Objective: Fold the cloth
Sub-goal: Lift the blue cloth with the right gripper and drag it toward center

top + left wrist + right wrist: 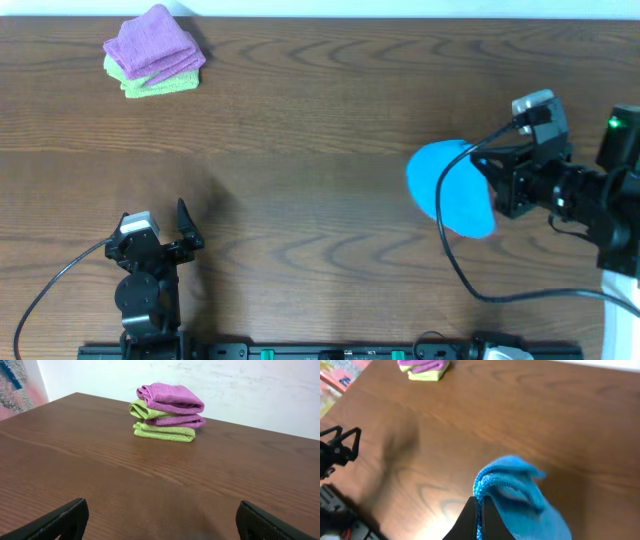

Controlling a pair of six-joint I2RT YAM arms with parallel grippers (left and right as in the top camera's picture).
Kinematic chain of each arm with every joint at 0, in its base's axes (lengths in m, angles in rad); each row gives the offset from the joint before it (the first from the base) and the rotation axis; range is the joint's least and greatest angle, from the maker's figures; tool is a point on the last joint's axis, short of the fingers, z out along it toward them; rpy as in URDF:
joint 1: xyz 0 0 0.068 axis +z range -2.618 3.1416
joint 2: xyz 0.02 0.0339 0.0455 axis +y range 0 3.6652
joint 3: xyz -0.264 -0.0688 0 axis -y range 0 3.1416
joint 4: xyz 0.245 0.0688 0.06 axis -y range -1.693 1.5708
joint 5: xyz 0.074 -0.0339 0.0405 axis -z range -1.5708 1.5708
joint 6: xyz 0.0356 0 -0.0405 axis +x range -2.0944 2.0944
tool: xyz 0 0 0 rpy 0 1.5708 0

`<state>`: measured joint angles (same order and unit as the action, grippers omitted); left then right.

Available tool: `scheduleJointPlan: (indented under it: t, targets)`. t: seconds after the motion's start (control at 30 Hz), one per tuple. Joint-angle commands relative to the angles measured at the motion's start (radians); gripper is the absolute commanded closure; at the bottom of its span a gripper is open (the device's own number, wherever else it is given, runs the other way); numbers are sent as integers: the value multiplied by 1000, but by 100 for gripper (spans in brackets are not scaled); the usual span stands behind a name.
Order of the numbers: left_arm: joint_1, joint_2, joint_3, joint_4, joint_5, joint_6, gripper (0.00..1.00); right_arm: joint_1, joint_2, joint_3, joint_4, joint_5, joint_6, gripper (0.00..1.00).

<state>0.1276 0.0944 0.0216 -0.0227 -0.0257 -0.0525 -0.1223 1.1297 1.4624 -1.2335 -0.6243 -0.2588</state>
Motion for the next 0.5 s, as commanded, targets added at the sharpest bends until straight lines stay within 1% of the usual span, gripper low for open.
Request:
scheduleJointPlan:
  t: [0.0, 0.07, 0.17, 0.23, 0.33, 0.37, 0.43, 0.47]
  targets:
    - [3, -5, -17, -51, -8, -3, 4, 16, 7, 1, -40, 55, -26, 98]
    - [3, -5, -17, -52, -8, -3, 5, 21, 9, 1, -96, 101, -27, 98]
    - [3, -5, -17, -52, -8, -4, 5, 23, 9, 1, -127, 127, -27, 98]
    - [3, -5, -17, -52, -8, -4, 5, 26, 10, 1, -128, 126, -25, 98]
    - [3, -5, -17, -52, -8, -4, 5, 29, 23, 1, -91, 111, 18, 98]
    - [3, -5, -17, -52, -8, -4, 5, 34, 32, 1, -73, 94, 19, 99]
    - [3, -5, -17, -52, -8, -4, 5, 56, 65, 1, 20, -20, 24, 98]
    - [3, -5, -17, -51, -8, -4, 5, 79, 95, 1, 121, -148, 27, 98]
